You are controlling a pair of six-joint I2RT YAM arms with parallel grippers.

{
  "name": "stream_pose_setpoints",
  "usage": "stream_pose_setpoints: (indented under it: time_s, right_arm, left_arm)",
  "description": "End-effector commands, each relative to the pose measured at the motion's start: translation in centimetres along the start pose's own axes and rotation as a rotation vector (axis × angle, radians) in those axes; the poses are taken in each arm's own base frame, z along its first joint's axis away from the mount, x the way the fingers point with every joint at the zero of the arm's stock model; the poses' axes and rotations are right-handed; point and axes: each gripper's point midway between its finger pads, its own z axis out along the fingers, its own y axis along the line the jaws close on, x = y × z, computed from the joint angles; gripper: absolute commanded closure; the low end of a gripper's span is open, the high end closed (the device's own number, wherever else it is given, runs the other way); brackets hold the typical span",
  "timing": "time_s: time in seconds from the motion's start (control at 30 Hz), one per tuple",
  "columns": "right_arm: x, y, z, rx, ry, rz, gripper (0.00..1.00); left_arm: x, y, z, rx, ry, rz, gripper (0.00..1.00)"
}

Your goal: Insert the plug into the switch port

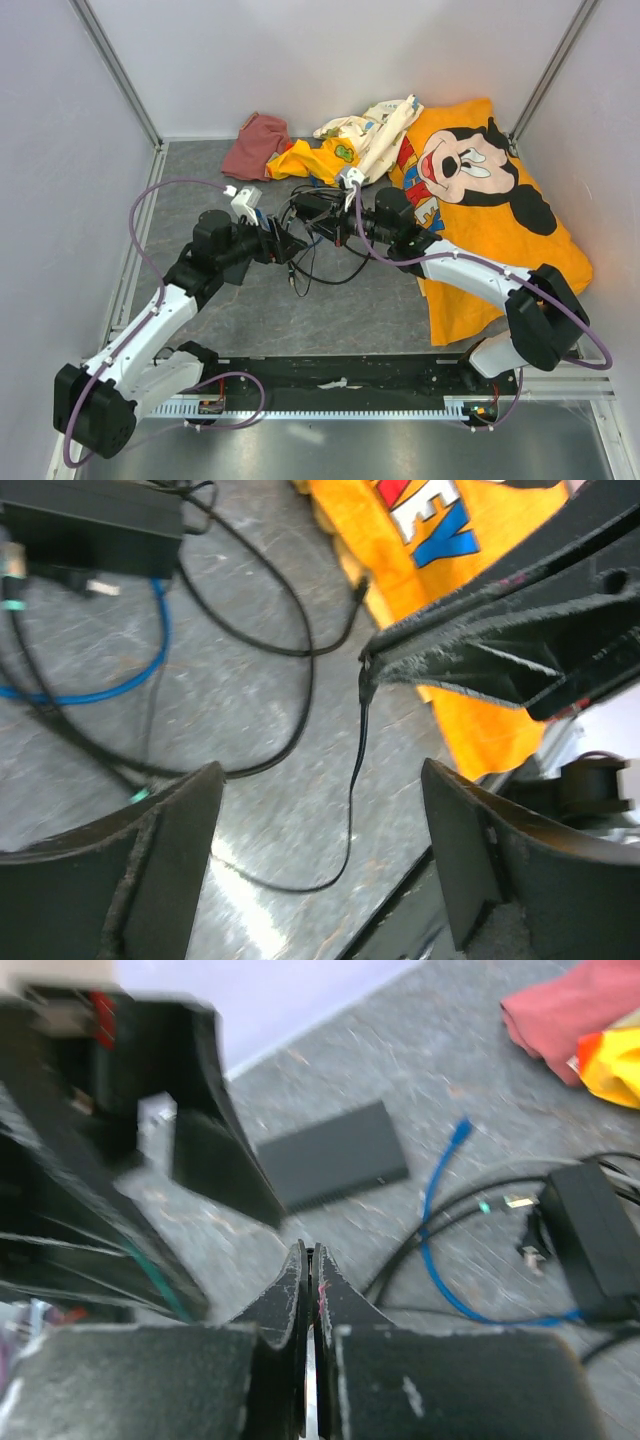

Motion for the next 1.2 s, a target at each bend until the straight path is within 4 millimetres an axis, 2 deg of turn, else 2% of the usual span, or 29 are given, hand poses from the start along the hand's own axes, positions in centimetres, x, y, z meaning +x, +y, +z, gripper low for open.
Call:
stream_pose_setpoints:
  time_s: [0.0, 0.07, 0.23, 0.33, 0.37, 0.43, 0.47, 0.53, 0.57, 0.63, 0.67, 0.7, 0.77, 0.9, 1.03, 1.17]
  right_arm:
    - [-2.7, 2.0, 0.3, -0.086, -0.121, 0.085, 1.00]
    - [-2.9, 2.3, 0.0, -0.088, -0.135, 0.114, 1.00]
    - [-3.2, 2.2, -0.5, -0.061, -0.162, 0.134, 1.00]
    - [-3.2, 2.3, -0.7, -0.059, -0.171, 0.143, 1.00]
    - [-2.9, 2.1, -0.7, -0.053, -0.168, 0.150, 1.00]
    - [-2.8, 2.0, -0.8, -0.044, -0.168, 0.159, 1.00]
    - [-2.6, 1.8, -0.8, -0.033, -0.169, 0.164, 0.98]
    - [-2.6, 1.8, -0.9, -0.030, -0.171, 0.173, 0.93]
    - [-2.5, 1.6, -1.0, -0.022, -0.175, 0.179, 0.82]
    - [-2.6, 1.8, -1.1, -0.027, -0.183, 0.176, 0.72]
    - [-2.4, 2.0, -1.2, -0.037, -0.184, 0.176, 0.63]
    - [-3.0, 2.2, -1.3, -0.054, -0.215, 0.166, 0.58]
    - [-2.7, 2.4, -1.4, -0.066, -0.235, 0.177, 0.46]
    - [-1.3, 2.9, -1.0, -0.113, -0.191, 0.183, 0.42]
    - [0.3, 3.4, -0.6, -0.172, -0.159, 0.210, 0.45]
    - [0.6, 4.0, -0.4, -0.225, -0.158, 0.218, 0.50]
  left_arm:
    - [-1.7, -2.9, 1.5, 0.136, -0.091, -0.056, 0.19]
    - [-1.7, -2.9, 2.1, 0.140, -0.105, -0.052, 0.26]
    - [-0.4, -3.4, 3.6, 0.159, -0.069, -0.053, 0.34]
    - [0.2, -3.6, 4.1, 0.156, -0.069, -0.052, 0.57]
    - [0.2, -3.5, 4.2, 0.149, -0.075, -0.056, 0.73]
    - [0.5, -3.5, 4.2, 0.150, -0.082, -0.056, 0.86]
    - [0.6, -3.4, 4.2, 0.142, -0.085, -0.064, 0.97]
    - [1.1, -3.0, 4.0, 0.135, -0.086, -0.079, 0.98]
    - [1.2, -3.1, 3.8, 0.139, -0.093, -0.095, 0.98]
    - [1.7, -2.7, 3.6, 0.138, -0.108, -0.118, 0.99]
    - [1.7, -2.6, 3.5, 0.134, -0.122, -0.147, 0.98]
    - [2.2, -2.3, 3.3, 0.130, -0.128, -0.161, 0.98]
    - [1.7, -2.6, 3.0, 0.150, -0.167, -0.182, 0.98]
    - [1.6, -2.8, 2.2, 0.172, -0.205, -0.185, 0.98]
    - [1.0, -3.4, 1.5, 0.206, -0.245, -0.183, 0.99]
    - [0.8, -4.0, 1.2, 0.243, -0.262, -0.180, 0.98]
